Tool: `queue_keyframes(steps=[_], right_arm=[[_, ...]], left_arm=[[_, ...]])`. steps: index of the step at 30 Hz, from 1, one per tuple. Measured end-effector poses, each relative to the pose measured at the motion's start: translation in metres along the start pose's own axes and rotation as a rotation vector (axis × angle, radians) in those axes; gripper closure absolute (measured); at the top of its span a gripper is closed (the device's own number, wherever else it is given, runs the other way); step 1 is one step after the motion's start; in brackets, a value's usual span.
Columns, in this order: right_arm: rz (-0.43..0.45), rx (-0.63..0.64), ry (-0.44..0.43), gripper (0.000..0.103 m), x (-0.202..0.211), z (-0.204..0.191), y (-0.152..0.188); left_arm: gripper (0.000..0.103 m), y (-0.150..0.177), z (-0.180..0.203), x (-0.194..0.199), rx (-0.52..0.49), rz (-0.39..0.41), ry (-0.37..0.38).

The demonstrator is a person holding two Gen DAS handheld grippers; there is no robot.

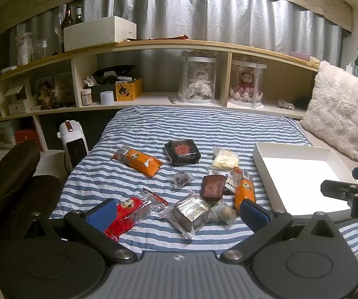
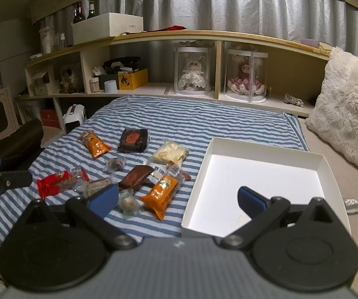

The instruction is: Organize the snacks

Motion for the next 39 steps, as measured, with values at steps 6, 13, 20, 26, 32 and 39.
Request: queue_keyframes(steps=[6,13,20,26,32,39], right_arm=[[0.000,0.000,0.001,0.001,0.000,0.000,0.000],[-0.001,0.000,0.002,0.001,0.000,0.000,0.000],[-0.003,0.003,0.005,0.001,0.000,0.000,0.000],[-0.004,0.003,0.005,0.001,0.000,0.000,0.000],[-0.004,-0.011,0.003,0.001,-0.001,0.002,0.000],[-0.004,0.009,0.019,0.001,-0.013,-0.005,-0.006]], left_arm=[[0.000,0.000,0.000,0.000,0.001,0.000,0.000],[0.000,0.000,0.000,0.000,0.002,0.000,0.000],[0.000,0.000,0.000,0.000,0.002,0.000,0.000],[0.000,0.000,0.000,0.000,0.002,0.000,0.000],[0.000,-0.001,0.001,-0.001,0.005,-0.003,-0.004],[0.000,-0.002,-0.001,-0.010,0.045,-0.046,-0.028]])
Point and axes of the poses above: each gripper's, at about its wrist camera, not at the fingertips, and x roughly against the way its jaws point, z to its right, y to its underside, the point moved 3 cm from there along -x, roughly the way its jaws point, and after that the axes turned 7 degrees about -x, right-handed, at the moved point
